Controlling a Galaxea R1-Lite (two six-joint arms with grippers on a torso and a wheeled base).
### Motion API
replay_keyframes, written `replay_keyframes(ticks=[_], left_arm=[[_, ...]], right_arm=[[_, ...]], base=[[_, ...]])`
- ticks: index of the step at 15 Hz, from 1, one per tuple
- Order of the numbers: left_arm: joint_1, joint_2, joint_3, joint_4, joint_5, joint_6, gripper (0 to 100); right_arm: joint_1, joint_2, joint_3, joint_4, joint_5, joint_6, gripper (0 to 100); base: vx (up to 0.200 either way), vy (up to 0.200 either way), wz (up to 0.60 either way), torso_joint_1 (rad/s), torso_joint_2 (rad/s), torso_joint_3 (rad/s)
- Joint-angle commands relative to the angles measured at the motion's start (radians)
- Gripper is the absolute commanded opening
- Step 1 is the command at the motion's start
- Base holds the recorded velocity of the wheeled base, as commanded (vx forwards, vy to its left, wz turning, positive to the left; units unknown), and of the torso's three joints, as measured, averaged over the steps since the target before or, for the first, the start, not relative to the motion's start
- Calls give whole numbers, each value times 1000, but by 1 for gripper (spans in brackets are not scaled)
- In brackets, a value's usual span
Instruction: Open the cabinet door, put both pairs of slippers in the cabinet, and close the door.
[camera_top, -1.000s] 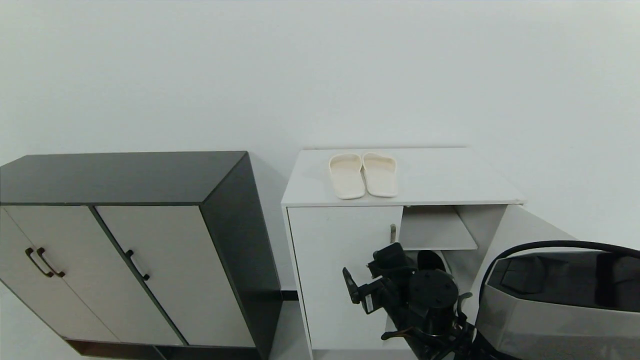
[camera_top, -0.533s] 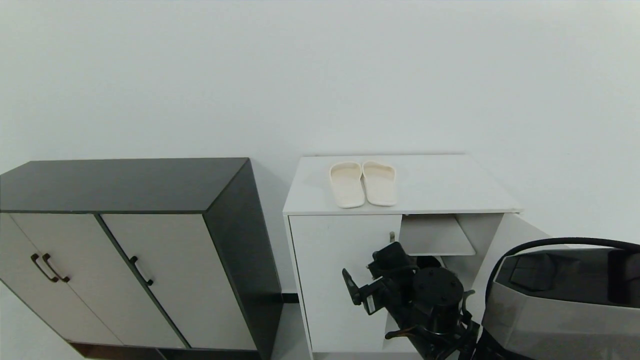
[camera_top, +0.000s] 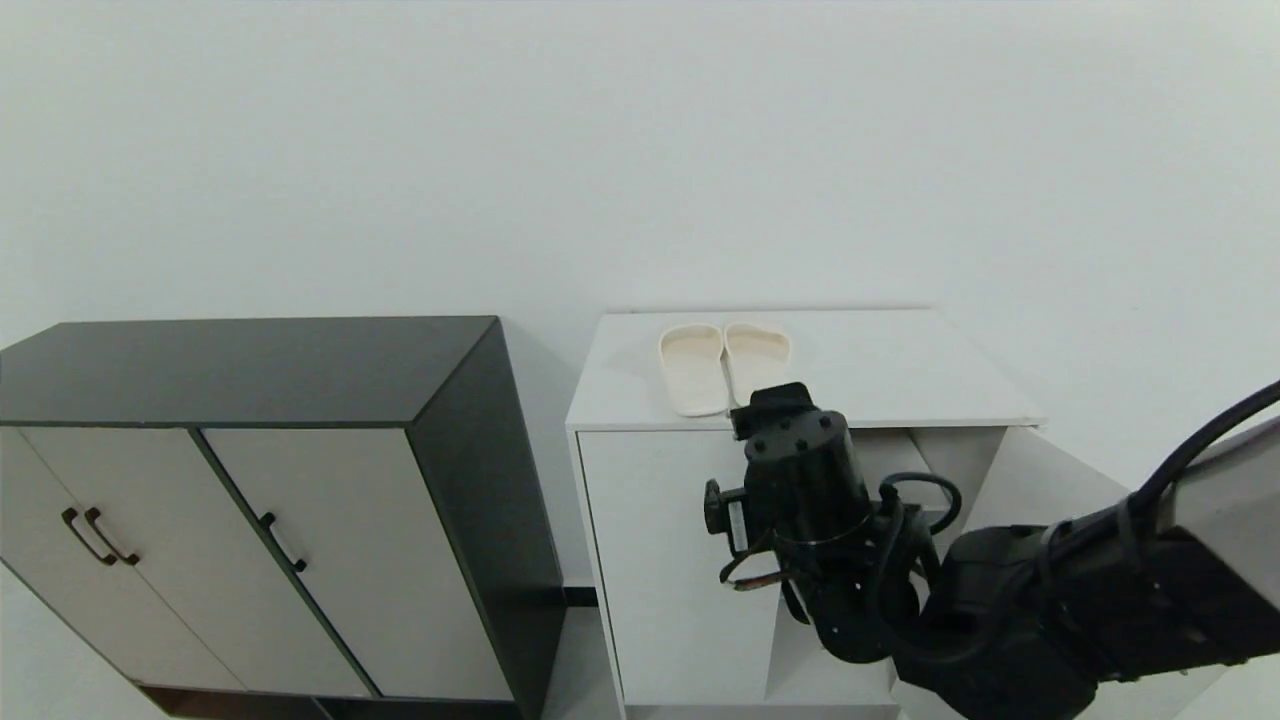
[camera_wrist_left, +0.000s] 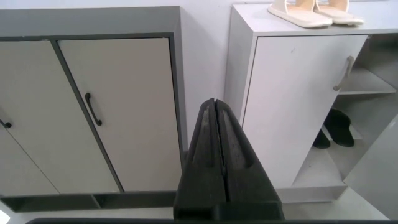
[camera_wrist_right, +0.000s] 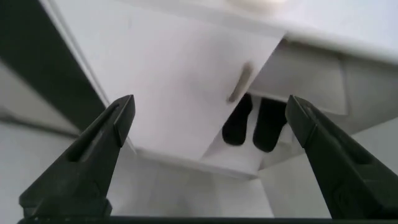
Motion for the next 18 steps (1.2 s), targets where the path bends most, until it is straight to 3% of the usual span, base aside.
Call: replay_keyframes(ticks=[1, 8, 18], left_arm=[[2, 0, 0, 0, 0, 0, 0], [1, 0, 0, 0, -1, 0, 0], [2, 0, 0, 0, -1, 0, 0]], right_arm=[[7, -38, -109, 39, -22, 19, 100], [-34, 56, -130, -23, -34, 24, 100], [-67, 94, -129, -55, -10, 27, 100]], base=[[0, 0, 0, 0, 0, 0], [0, 0, 0, 0, 0, 0], [200, 0, 0, 4, -1, 1]])
